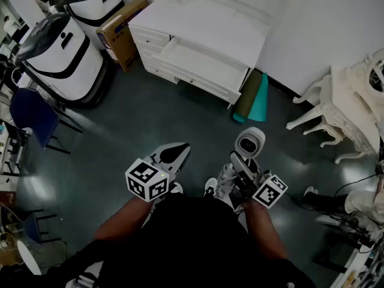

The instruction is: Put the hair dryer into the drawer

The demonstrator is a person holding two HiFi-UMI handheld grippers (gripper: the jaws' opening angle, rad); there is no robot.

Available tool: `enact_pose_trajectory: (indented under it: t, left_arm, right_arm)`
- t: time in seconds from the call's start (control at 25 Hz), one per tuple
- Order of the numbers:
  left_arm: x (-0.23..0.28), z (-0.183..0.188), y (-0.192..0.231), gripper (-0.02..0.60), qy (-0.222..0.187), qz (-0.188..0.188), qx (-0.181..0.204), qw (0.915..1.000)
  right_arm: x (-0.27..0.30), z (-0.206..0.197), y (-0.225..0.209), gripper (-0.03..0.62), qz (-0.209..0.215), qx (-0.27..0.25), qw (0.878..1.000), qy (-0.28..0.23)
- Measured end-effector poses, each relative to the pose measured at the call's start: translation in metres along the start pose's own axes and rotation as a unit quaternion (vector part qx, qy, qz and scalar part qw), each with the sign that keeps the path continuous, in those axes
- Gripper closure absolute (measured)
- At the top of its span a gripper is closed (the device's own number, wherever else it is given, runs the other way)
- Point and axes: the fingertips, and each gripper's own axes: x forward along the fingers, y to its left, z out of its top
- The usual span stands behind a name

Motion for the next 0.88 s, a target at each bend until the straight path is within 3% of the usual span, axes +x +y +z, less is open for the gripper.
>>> enact_pose_trajectory:
  t: [0.68, 0.88]
  left_arm:
    - [0.0065, 0.0079, 0.0027, 0.577, -0.003, 0.0, 0.003, 1.0]
    - [0.0089, 0.0074, 0.0038, 0.577, 0.0, 0.0, 0.002, 1.0]
  right_arm:
    - [0.0065, 0.0055, -0.0049, 0.384, -0.001, -0.001, 1.0, 0.004]
    - [0.0072, 0.0087, 0.0012, 0.384, 0.025, 0.007, 1.0, -0.002]
